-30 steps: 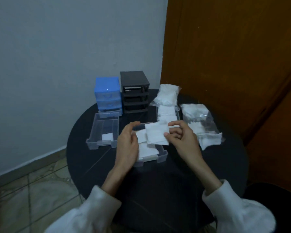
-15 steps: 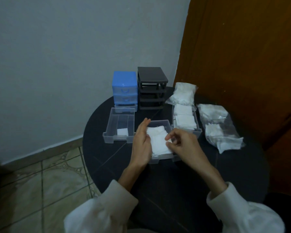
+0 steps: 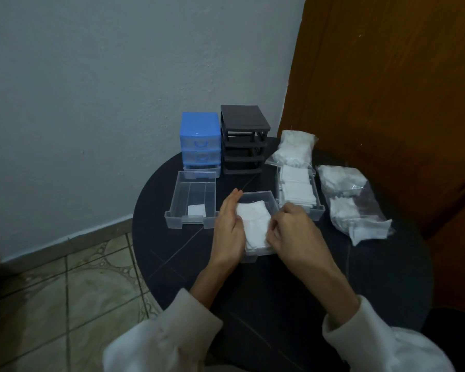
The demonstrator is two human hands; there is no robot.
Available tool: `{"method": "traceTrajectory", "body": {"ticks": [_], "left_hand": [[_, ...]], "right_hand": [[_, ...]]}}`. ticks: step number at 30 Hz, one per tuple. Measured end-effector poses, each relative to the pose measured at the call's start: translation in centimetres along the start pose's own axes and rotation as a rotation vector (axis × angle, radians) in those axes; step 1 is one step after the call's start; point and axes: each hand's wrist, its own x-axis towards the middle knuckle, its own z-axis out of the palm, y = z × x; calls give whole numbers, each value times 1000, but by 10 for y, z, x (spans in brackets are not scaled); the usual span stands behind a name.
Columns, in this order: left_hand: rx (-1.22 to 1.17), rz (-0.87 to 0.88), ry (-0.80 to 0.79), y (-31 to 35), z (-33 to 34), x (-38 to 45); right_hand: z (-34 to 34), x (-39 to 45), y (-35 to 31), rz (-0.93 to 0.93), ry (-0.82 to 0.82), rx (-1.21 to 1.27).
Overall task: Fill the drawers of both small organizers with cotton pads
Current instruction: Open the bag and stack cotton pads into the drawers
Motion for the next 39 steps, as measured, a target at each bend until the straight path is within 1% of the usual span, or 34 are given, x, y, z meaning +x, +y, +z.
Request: {"method": "traceTrajectory", "body": {"ticks": [2,5,9,21,26,31,34,36,39], "left_hand": [[0,4,-1,0,0,-1],[5,9,-4,1,0,-1],[17,8,-6,1,0,0],[62,18,-14,2,-1,-2],[104,87,-19,6,-3,-3],[147,242,-32,26,5,-5],[130,343,-119,41,28,-7],[113,416,-185,47,50,-8],[150,444,-267,49,83,-5]], "right_hand": [[-3,0,0,-80,7,-3],[-1,0,1,-152,-71,-14],[2,-4,3,-136,-131,10],[5,-6,6,-143,-124,60],[-5,-11,17,-120,-8,129],[-20,-23,47,-37,113,172],[-26,-33,75,53,191,182],[-28,-40,93,120,284,173],[-32,-49,116,229,411,176]]}}
